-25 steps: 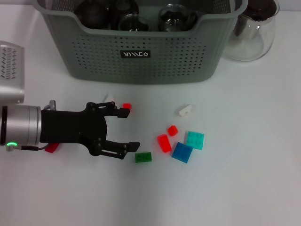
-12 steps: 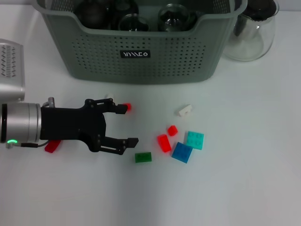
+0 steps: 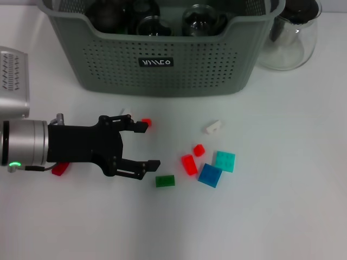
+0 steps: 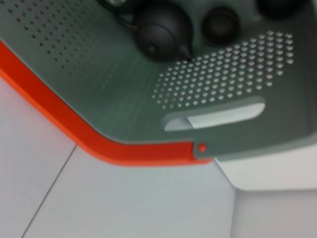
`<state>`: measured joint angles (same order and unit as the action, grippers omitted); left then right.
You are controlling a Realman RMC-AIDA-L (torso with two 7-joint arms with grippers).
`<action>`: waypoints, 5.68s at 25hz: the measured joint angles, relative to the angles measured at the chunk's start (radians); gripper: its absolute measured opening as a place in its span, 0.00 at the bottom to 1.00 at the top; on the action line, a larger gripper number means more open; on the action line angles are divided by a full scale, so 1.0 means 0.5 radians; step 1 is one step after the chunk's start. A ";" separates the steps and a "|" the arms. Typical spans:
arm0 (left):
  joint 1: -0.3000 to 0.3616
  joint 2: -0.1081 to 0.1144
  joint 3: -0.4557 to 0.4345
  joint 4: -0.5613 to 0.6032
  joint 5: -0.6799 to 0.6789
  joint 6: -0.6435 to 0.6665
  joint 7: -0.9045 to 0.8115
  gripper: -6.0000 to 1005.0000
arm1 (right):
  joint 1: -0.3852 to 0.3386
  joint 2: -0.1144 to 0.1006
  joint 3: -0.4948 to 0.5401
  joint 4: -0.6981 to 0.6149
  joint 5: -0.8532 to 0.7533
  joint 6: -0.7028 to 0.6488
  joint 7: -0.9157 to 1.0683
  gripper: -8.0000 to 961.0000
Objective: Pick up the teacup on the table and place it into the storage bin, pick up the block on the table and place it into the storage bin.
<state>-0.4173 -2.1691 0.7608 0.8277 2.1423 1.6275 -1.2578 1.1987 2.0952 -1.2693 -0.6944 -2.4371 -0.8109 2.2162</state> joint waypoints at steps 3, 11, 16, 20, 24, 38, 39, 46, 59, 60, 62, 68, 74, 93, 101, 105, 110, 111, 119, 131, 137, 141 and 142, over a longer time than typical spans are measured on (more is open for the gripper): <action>0.000 0.000 0.000 0.000 0.008 0.000 0.000 0.92 | -0.123 -0.019 0.058 -0.290 0.129 -0.216 0.000 0.87; 0.003 0.000 0.000 0.001 0.014 0.005 0.000 0.92 | -0.456 -0.142 0.451 -0.924 0.642 -1.114 -0.114 0.88; 0.006 0.000 0.000 0.000 0.017 0.006 0.001 0.92 | -0.619 -0.259 0.626 -0.976 0.913 -1.708 -0.289 0.87; 0.006 0.000 0.000 -0.001 0.017 0.011 0.003 0.92 | -0.736 -0.292 0.659 -0.976 0.914 -2.061 -0.404 0.87; 0.006 0.000 0.000 -0.002 0.017 0.018 0.003 0.92 | -0.812 -0.276 0.618 -0.966 0.726 -2.216 -0.408 0.87; 0.008 0.000 0.004 -0.002 0.016 0.019 0.034 0.91 | -0.598 0.005 0.364 -0.236 -0.151 -1.522 -0.214 0.87; 0.009 0.000 0.004 -0.002 0.016 0.019 0.034 0.91 | -0.583 0.006 0.343 -0.187 -0.151 -1.432 -0.199 0.87; 0.014 -0.002 0.003 -0.006 0.016 0.009 0.034 0.92 | -0.542 0.019 0.181 0.019 -0.047 -1.027 -0.131 0.87; 0.000 0.000 0.000 -0.030 0.016 0.000 0.041 0.92 | -0.541 0.029 -0.133 0.145 0.107 -0.669 -0.062 0.87; 0.000 0.000 0.000 -0.030 0.016 0.000 0.044 0.92 | -0.542 0.029 -0.156 0.146 0.115 -0.652 -0.056 0.87; 0.001 0.000 0.000 -0.030 0.016 -0.001 0.052 0.92 | -0.538 0.030 -0.181 0.159 0.119 -0.627 -0.048 0.87; 0.004 0.000 0.000 -0.033 0.016 -0.013 0.054 0.92 | -0.522 0.031 -0.280 0.196 0.168 -0.566 -0.047 0.86; 0.006 0.000 0.000 -0.033 0.016 -0.022 0.055 0.92 | -0.523 0.031 -0.349 0.196 0.177 -0.541 -0.018 0.83; 0.010 0.000 0.000 -0.032 0.016 -0.028 0.055 0.92 | -0.521 0.015 -0.469 0.138 0.168 -0.584 0.039 0.50; 0.015 -0.001 0.000 -0.035 0.011 -0.028 0.054 0.92 | -0.572 0.000 -0.428 -0.077 0.123 -0.700 0.087 0.49; 0.014 -0.002 -0.009 -0.054 0.007 -0.027 0.053 0.92 | -0.565 0.000 -0.398 -0.089 0.103 -0.709 0.082 0.49; 0.011 0.000 -0.024 -0.057 0.013 -0.027 0.052 0.92 | -0.568 0.005 -0.336 -0.193 0.161 -0.857 0.025 0.48; 0.011 0.000 -0.026 -0.057 0.013 -0.027 0.052 0.92 | -0.566 0.004 -0.314 -0.220 0.195 -0.914 0.004 0.48; 0.009 0.000 -0.045 -0.057 0.015 -0.020 0.053 0.92 | -0.529 -0.002 -0.072 -0.532 0.411 -1.269 -0.022 0.48; -0.001 0.000 -0.036 -0.057 0.004 -0.003 0.047 0.92 | -0.276 -0.089 0.398 -0.712 0.472 -1.261 0.028 0.48; -0.017 0.002 -0.043 -0.057 0.002 -0.003 0.046 0.92 | -0.117 -0.060 0.320 -0.372 0.213 -0.752 -0.004 0.48; -0.024 0.003 -0.037 -0.057 0.001 -0.014 0.044 0.92 | 0.033 -0.004 0.237 -0.071 -0.007 -0.358 -0.009 0.48; -0.025 0.003 -0.035 -0.057 0.001 -0.016 0.044 0.92 | 0.068 0.003 0.217 0.003 -0.034 -0.275 -0.005 0.48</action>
<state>-0.4300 -2.1675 0.7432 0.7992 2.1428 1.6195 -1.2360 1.2329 2.0969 -1.1609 -0.6930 -2.4542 -0.9486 2.2136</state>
